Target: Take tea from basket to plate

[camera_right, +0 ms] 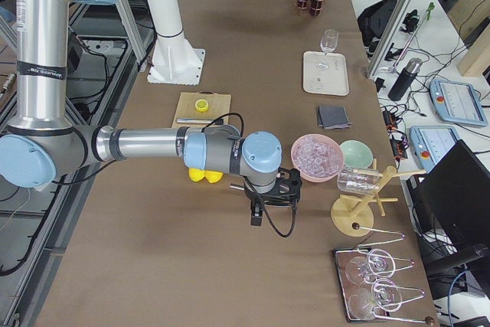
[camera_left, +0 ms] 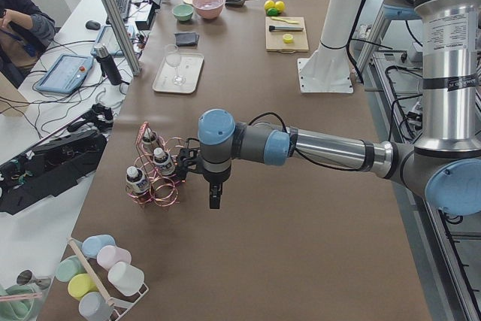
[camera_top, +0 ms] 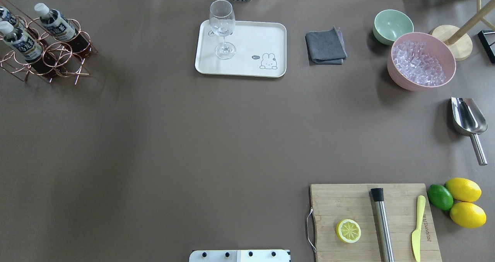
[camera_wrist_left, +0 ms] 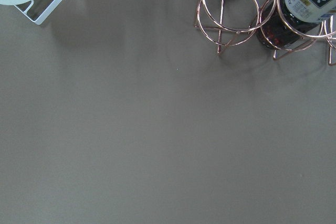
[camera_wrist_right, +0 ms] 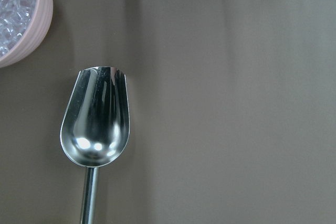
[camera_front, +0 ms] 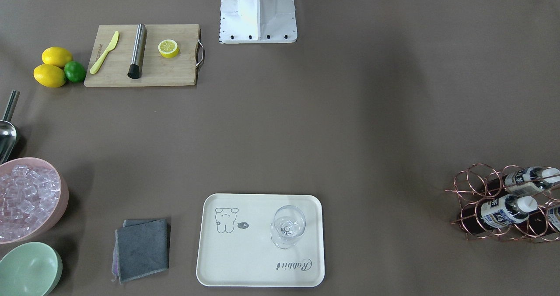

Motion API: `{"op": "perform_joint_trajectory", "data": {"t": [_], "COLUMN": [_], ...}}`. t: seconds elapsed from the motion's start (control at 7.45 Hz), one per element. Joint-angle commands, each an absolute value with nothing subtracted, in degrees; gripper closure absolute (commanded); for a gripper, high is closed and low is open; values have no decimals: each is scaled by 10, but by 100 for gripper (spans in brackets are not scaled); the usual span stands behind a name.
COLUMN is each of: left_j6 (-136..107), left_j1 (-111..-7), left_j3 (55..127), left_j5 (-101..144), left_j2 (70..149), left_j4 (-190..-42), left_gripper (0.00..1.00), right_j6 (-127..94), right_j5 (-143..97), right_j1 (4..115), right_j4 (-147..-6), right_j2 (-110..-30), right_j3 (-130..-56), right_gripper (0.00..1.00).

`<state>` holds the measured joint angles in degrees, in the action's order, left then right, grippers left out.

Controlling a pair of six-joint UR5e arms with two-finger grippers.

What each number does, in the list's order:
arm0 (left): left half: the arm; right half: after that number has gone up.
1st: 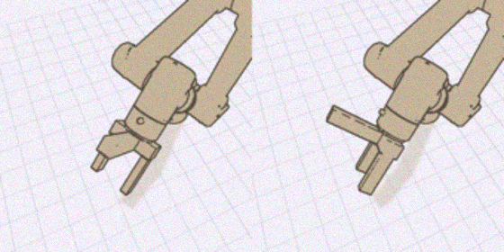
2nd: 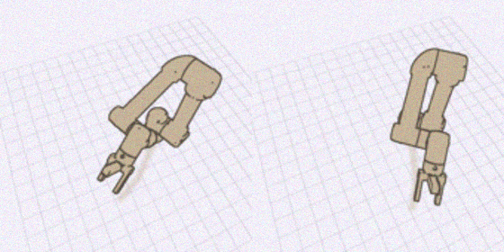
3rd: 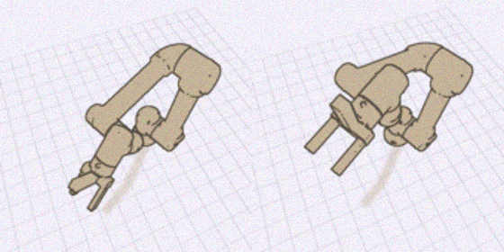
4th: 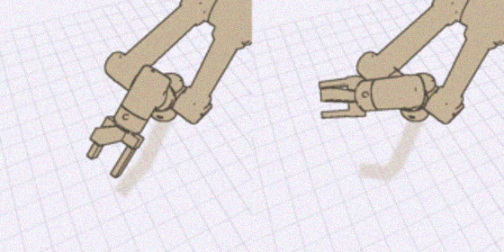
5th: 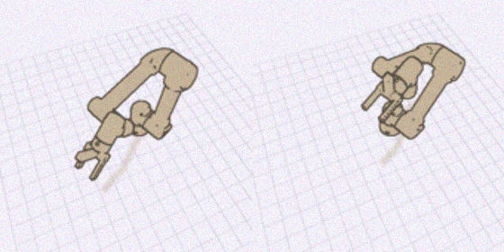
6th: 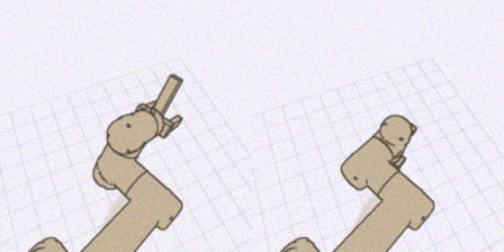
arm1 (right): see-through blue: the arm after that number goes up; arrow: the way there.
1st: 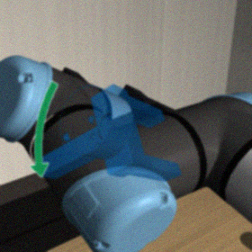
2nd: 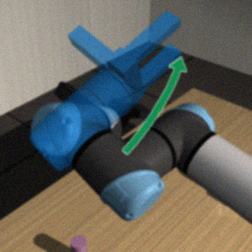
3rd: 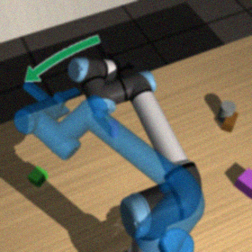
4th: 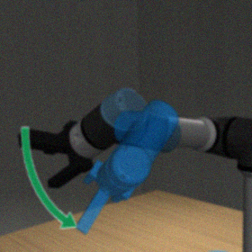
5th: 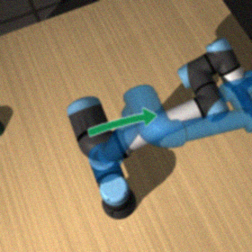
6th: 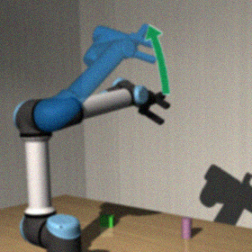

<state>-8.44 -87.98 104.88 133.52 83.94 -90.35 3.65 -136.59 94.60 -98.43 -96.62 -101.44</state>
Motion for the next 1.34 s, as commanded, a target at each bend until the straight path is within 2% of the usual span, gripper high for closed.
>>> {"op": "perform_joint_trajectory", "data": {"t": [0.0,0.67,0.94,1.21], "left_j6": [-85,-86,-80,72], "left_j1": [-880,-881,-882,-882], "left_j3": [1051,1056,1066,1057], "left_j5": [1336,1339,1339,1336], "left_j2": [840,839,869,910], "left_j4": [-904,-903,-904,-897], "left_gripper": [2,2,2,2], "right_j6": [34,38,34,34], "right_j5": [-1366,-1368,-1367,-1367], "right_j1": [946,946,944,934], "right_j4": [-983,-979,-978,-978], "right_j2": [-962,-970,-969,-969], "right_j3": [-1016,-1014,-1011,-1011], "right_gripper": [0,0,0,0]}}
